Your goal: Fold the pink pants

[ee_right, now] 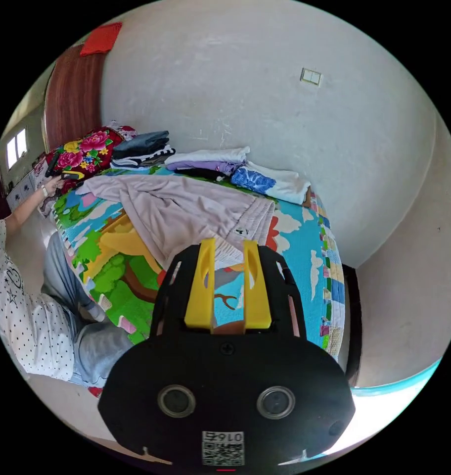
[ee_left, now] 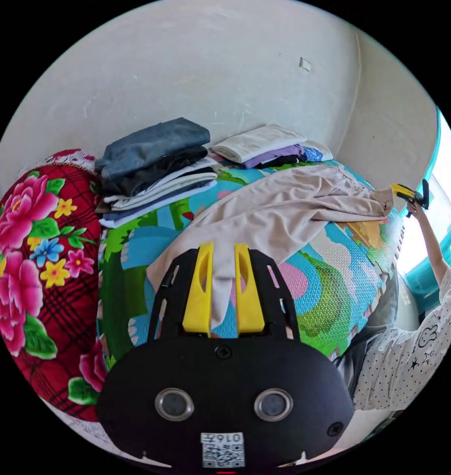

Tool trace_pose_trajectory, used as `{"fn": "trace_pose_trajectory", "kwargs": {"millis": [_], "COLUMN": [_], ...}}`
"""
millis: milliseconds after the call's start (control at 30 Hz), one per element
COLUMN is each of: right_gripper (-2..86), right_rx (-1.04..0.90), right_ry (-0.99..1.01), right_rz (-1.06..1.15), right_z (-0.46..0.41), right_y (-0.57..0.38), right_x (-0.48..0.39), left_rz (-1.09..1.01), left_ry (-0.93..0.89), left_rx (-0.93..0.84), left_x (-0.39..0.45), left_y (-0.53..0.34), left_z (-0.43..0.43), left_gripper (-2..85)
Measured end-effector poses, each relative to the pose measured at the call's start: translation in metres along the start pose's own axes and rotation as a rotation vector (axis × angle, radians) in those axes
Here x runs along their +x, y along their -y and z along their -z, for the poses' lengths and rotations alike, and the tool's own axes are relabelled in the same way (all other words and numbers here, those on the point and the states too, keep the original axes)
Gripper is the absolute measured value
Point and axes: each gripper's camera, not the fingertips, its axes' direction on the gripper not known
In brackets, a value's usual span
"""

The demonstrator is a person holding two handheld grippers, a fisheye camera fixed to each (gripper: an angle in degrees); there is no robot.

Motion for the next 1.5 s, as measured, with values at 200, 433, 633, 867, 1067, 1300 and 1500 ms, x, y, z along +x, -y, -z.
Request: {"fn": "trace_pose_trajectory", "kwargs": {"millis": [200, 433, 633, 867, 1067, 1300, 1500], "right_gripper": [11.8, 12.5, 6.5, 2.0, 1.0, 0.5, 1.4], "right_rx": [0.128, -0.160, -0.320, -0.196, -0.187, -0.290, -0.345], "right_ry": [0.214, 0.124, -0.014, -0.045, 0.071, 0.268, 0.437], "right_rz": [0.012, 0.179, 0.209, 0.242, 0.211, 0.266, 0.465], "right_z": [0.022, 0.019, 0.000, 0.059, 0.103, 0.151, 0.217], "right_y": [0.027, 0.035, 0.046, 0.078, 0.087, 0.113, 0.167], "right_x": [-0.016, -0.034, -0.034, -0.019, 0.025, 0.060, 0.068], "left_rz": [-0.091, -0.017, -0.081, -0.206, -0.400, -0.384, -0.340], "left_ry": [-0.013, -0.062, -0.119, -0.215, -0.260, -0.313, -0.314], "left_rx": [-0.166, -0.175, -0.051, 0.077, -0.032, -0.033, -0.081], "left_x": [0.060, 0.081, 0.106, 0.139, 0.195, 0.220, 0.224], "left_y": [0.085, 0.100, 0.066, -0.008, -0.079, -0.135, -0.156], "left_z": [-0.095, -0.148, -0.100, -0.004, 0.011, 0.019, 0.037], "left_gripper": [7.0, 3.3, -0.7, -0.9, -0.9, -0.7, 1.7]}}
